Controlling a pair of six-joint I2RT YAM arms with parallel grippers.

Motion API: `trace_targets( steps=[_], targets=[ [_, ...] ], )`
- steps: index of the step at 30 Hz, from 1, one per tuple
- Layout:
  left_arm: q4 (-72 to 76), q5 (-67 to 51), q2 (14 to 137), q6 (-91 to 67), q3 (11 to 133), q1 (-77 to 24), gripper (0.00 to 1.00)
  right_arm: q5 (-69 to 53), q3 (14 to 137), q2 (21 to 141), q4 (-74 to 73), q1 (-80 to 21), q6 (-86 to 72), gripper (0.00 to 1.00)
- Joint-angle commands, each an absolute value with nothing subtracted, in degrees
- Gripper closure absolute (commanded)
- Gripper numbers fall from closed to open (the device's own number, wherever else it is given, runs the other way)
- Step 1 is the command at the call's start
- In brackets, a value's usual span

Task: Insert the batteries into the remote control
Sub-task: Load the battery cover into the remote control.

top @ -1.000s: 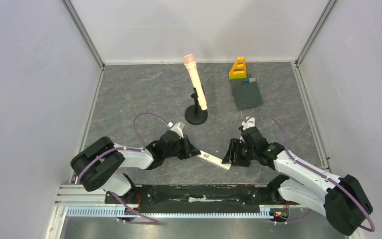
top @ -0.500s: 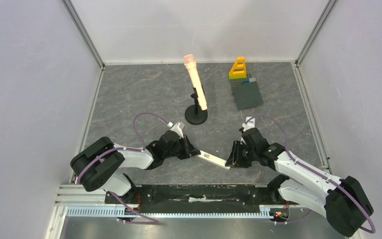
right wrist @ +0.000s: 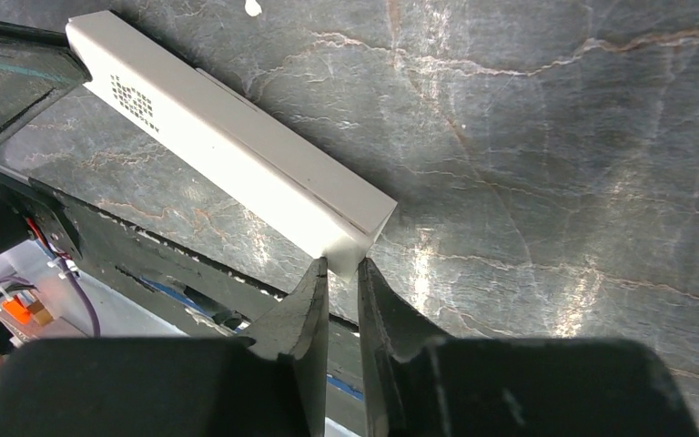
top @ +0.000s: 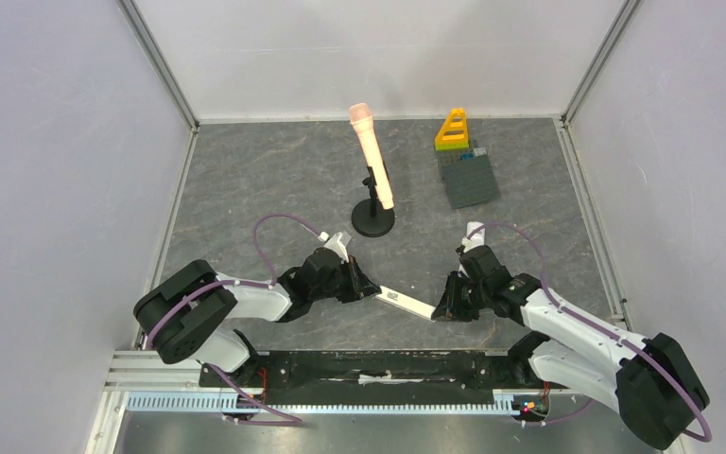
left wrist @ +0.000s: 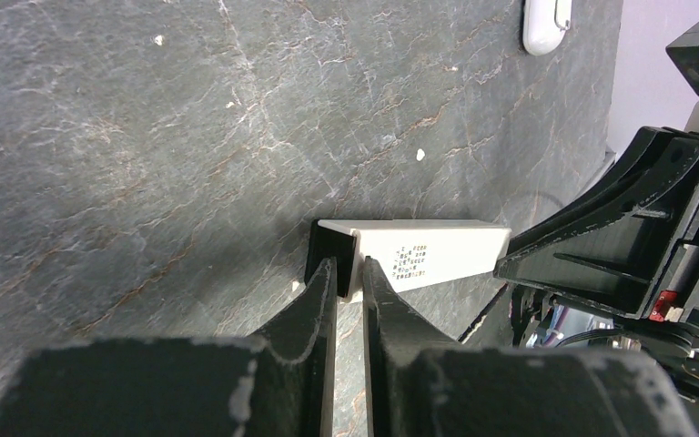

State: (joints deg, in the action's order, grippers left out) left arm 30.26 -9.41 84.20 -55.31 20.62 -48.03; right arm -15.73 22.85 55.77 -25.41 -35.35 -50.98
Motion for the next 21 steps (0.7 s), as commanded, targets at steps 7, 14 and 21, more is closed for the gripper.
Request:
trace_targets(
  steps=[7,14,21],
  targets=[
    [26.4,-13.8,87.1,-50.8,18.2,-49.3,0.97,-16.8,21.4,58.8,-19.9,-35.4,-51.7,0.91],
    [32.7,-17.7,90.6,-45.9,18.2,-50.2,0.83,-17.4,22.1,61.3,-18.5,-35.2,-51.5,0.92],
    [35.0,-18.9,92.2,-44.0,18.5,-52.2,0.75,-17.5,22.9,63.2,-18.5,-34.6,-50.8,0.94]
  ],
)
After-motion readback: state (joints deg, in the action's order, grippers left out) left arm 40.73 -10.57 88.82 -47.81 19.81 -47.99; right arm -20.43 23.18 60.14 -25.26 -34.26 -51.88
